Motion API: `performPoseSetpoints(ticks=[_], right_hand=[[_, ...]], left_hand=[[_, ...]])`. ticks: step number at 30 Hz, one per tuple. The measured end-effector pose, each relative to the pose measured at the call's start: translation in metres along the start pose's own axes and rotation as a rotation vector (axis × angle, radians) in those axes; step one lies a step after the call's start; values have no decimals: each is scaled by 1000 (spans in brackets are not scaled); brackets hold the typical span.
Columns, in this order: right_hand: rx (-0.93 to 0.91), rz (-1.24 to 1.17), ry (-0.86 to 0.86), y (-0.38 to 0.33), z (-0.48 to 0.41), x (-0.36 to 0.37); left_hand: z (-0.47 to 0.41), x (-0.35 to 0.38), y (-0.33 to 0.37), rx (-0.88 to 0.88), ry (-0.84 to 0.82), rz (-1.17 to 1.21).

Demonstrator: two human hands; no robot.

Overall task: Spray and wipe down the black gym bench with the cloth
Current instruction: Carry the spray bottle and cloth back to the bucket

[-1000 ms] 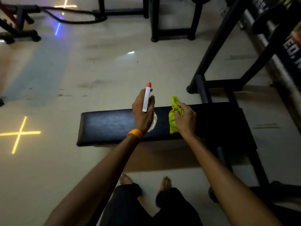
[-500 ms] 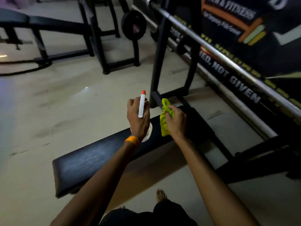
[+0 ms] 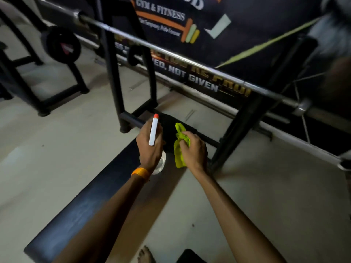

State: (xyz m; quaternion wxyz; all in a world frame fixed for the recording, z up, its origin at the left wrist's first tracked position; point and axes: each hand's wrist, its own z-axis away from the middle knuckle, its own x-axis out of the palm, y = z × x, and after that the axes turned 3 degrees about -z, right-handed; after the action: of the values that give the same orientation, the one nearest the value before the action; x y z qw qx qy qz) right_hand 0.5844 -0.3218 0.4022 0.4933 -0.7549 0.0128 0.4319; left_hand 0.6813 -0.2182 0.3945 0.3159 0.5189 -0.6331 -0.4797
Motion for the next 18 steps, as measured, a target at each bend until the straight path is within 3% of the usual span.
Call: performPoseSetpoints(ticks=[9, 18], right_hand=[[161, 10, 173, 59, 108, -74], [300, 18, 305, 83, 251, -114]], left_hand=[[109, 16, 46, 32, -189, 21], [232, -16, 91, -40, -361, 101]])
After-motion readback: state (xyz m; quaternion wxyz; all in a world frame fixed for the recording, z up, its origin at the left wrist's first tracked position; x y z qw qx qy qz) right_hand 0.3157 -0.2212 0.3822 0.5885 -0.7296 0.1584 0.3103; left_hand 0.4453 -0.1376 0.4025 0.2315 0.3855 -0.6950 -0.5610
